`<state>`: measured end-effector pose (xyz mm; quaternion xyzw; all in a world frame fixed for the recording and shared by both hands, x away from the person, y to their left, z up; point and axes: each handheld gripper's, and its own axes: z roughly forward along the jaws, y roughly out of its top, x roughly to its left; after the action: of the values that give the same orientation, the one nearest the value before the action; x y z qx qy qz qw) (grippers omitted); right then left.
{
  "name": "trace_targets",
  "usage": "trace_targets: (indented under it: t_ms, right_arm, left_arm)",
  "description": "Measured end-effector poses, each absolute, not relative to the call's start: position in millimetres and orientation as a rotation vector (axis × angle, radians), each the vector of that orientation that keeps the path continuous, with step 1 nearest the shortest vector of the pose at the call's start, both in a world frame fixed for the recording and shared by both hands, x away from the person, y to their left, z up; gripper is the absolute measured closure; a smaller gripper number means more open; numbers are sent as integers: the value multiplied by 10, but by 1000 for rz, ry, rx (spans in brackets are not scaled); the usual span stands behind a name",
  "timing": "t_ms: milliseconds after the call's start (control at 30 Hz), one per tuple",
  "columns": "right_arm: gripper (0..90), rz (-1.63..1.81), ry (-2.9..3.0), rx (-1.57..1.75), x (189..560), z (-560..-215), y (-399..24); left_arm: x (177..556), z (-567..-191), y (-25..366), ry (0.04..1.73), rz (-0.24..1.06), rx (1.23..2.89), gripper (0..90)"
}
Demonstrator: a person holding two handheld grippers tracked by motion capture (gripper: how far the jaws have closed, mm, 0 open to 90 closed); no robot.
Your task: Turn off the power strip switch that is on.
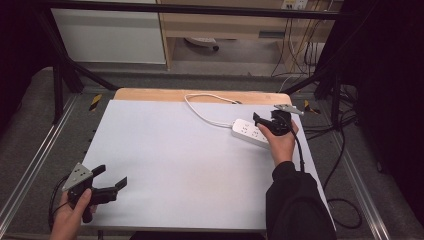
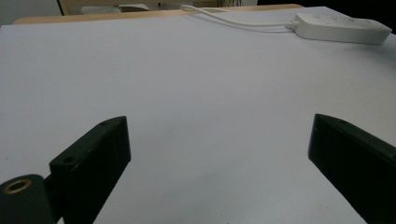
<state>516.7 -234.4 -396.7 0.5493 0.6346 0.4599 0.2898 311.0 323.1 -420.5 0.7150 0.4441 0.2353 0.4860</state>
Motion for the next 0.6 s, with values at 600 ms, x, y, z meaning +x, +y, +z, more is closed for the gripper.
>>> trace_targets:
  t_ms: [600]
  right_arm:
    - [54, 1241, 1719, 1412, 4967, -3749, -2306]
  left_arm:
    - [3110, -4207, 3227, 1081, 571, 1746, 54]
